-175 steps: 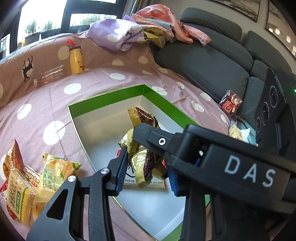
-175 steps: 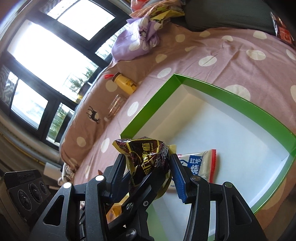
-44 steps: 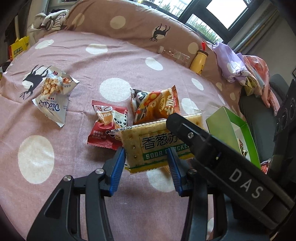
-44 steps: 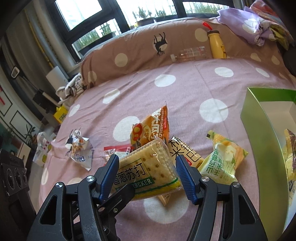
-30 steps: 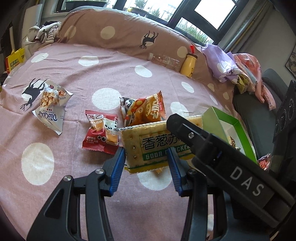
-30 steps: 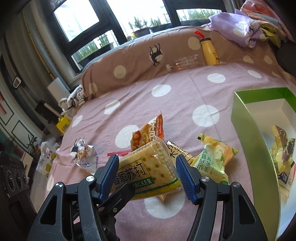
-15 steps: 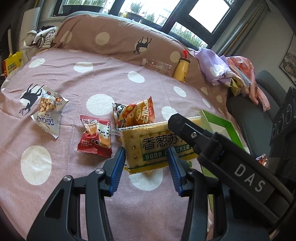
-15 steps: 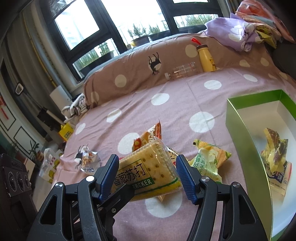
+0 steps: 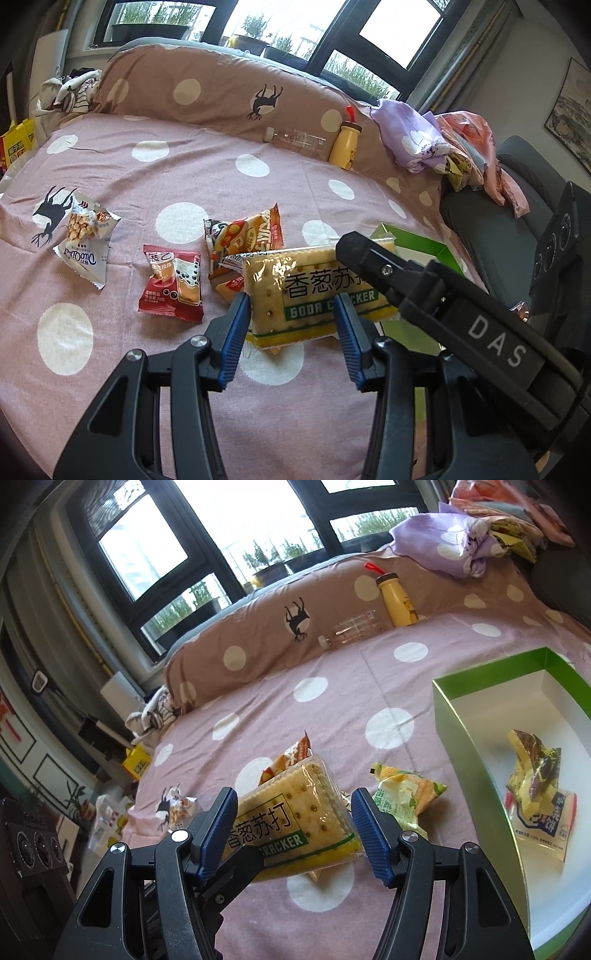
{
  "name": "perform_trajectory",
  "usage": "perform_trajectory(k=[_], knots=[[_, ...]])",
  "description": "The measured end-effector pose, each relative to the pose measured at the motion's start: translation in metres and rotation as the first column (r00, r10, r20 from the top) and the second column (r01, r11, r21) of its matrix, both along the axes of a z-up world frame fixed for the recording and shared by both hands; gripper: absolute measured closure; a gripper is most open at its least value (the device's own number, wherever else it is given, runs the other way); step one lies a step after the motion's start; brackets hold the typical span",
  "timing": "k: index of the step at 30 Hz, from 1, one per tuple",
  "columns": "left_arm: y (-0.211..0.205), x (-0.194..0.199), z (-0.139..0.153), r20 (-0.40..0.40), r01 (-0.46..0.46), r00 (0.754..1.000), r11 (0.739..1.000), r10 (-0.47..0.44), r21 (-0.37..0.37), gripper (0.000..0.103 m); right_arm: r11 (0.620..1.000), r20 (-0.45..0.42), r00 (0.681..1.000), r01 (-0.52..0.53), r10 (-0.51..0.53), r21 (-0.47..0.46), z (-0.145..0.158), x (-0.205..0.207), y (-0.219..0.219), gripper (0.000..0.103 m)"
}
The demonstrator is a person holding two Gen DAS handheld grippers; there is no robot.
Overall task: Organize snacks
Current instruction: 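Lift the Soda Cracker pack and carry it over the green box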
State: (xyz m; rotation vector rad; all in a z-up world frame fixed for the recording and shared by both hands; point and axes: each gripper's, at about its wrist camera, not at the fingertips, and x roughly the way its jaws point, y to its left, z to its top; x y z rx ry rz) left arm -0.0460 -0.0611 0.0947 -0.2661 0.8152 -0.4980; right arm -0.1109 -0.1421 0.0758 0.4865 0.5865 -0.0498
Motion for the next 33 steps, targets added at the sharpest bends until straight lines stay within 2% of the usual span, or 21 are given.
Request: perform_trajectory(k=[4,8,19,33], knots=[[-0.006,-0.001,0.003,0.005,0.017,1.0,1.0,-0.017,-0.018,0.058,0.999,0.0,1.0,0.028,-0.028,0.019,0.0,-0.003,-0.008,0.036],[-0.017,-0.005,0.01,0.044,0.032,0.999,0.999,-0.032,0.015,0.058,0.998,0.001,0.999,0.045,-0.045,0.048,0.0,-0.008,-0.019,0.036],[-0.049,-0.008,0.02,0.085,0.1,0.991,0.994,-0.104,0.048,0.058,0.99,0.024,0.993,0.115,-0.117,0.085,0.005,-0.026,-0.046,0.036],[-0.105,-0.011,0.022,0.099,0.219,0.969,0.972,-0.227,0.086,0.058,0.954,0.005,0.964,0.261,-0.265,0.147,0.0,-0.049,-0.097,0.036]])
